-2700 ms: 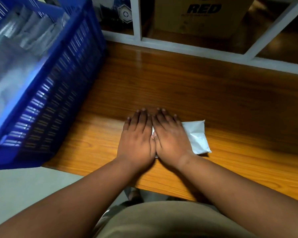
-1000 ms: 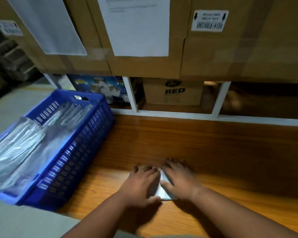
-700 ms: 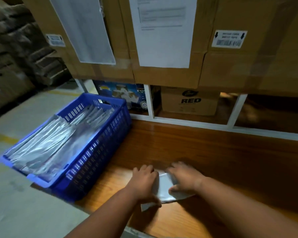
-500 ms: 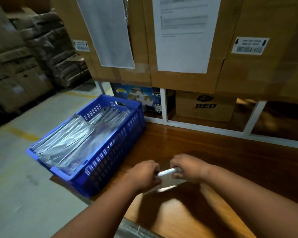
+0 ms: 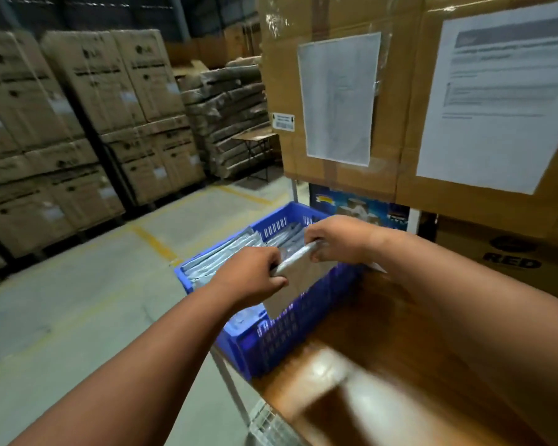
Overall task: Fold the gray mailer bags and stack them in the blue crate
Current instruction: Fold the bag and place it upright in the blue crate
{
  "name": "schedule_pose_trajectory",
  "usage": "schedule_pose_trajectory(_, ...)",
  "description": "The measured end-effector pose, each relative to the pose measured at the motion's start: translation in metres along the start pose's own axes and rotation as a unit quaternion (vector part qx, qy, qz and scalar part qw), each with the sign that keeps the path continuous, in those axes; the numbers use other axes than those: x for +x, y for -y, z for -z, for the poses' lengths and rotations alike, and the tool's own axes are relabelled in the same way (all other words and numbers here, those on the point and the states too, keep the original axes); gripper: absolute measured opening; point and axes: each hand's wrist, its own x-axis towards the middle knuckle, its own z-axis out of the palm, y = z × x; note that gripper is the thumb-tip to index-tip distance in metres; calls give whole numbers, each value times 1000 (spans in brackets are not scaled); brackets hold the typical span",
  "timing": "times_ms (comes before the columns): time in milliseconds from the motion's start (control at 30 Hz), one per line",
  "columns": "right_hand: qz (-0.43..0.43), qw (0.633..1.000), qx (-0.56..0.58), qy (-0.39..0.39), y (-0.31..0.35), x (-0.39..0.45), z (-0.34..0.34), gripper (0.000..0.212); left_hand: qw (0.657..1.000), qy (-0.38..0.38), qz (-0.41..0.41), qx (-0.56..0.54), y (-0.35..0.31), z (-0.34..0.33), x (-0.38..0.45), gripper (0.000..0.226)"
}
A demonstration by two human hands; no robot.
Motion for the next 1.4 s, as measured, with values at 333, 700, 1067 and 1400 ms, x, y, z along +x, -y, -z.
schedule_pose_trajectory(333,10,992,-86,93,22,118,-45,19,994,39,99,22,72,-19,-3,30)
schedule_pose_trajectory(700,-3,984,-116,136,12,123,-120,18,985,133,92,68,82,-85,-6,22)
schedule_pose_trajectory(1067,-251,935,136,-211,5,57,-113,54,989,-63,110,76,110,-62,-63,40)
schedule_pose_trajectory(1400,-452,737,482,-142,41,53,-162,50,866,14,437,-241,71,-85,-84,70)
